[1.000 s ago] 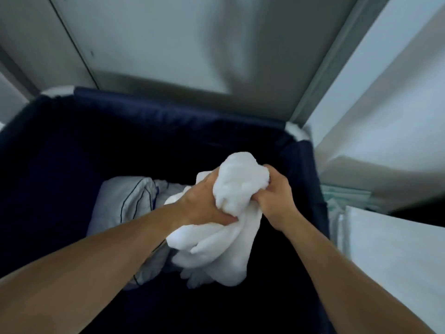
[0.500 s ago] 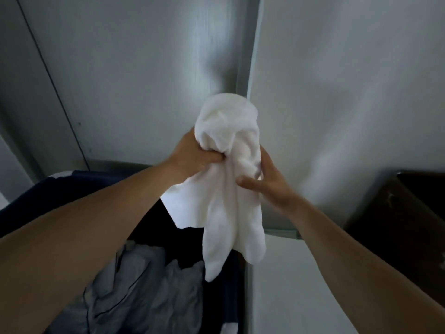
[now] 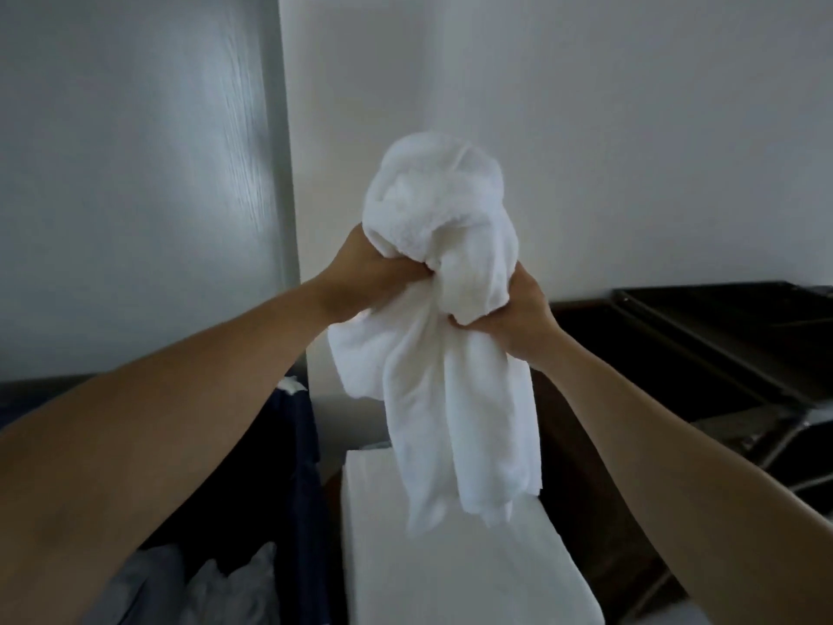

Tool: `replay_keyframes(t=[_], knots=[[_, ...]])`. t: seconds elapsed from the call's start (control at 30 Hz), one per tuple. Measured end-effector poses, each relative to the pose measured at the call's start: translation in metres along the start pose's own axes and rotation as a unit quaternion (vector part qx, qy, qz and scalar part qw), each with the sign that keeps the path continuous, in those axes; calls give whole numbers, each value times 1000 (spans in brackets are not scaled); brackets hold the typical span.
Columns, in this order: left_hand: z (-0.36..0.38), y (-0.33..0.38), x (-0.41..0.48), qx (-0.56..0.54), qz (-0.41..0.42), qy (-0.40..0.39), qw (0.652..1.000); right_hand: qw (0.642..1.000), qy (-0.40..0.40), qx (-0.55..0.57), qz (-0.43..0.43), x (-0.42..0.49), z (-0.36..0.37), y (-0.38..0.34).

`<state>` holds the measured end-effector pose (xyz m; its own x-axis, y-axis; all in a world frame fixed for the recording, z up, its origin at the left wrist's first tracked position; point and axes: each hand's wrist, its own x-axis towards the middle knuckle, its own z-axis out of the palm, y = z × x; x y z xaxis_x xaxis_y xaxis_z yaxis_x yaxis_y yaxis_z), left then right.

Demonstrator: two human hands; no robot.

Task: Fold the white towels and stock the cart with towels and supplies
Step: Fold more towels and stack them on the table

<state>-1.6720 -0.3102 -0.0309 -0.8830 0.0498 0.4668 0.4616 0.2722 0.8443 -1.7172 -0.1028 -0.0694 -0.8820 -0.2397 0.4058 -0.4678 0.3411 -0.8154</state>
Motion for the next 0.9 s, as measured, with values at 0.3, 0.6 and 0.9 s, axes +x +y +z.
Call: replay_keyframes(t=[0.3, 0.6, 0.9], knots=[[14, -125, -57, 437, -163, -309, 829, 947, -147, -276, 76, -79, 22, 145], [91, -214, -114, 428, -355, -384, 737, 880, -355, -292, 120, -92, 37, 248], [141, -222, -139, 359, -422, -279, 785, 847, -400, -290, 197, -74, 34, 295]])
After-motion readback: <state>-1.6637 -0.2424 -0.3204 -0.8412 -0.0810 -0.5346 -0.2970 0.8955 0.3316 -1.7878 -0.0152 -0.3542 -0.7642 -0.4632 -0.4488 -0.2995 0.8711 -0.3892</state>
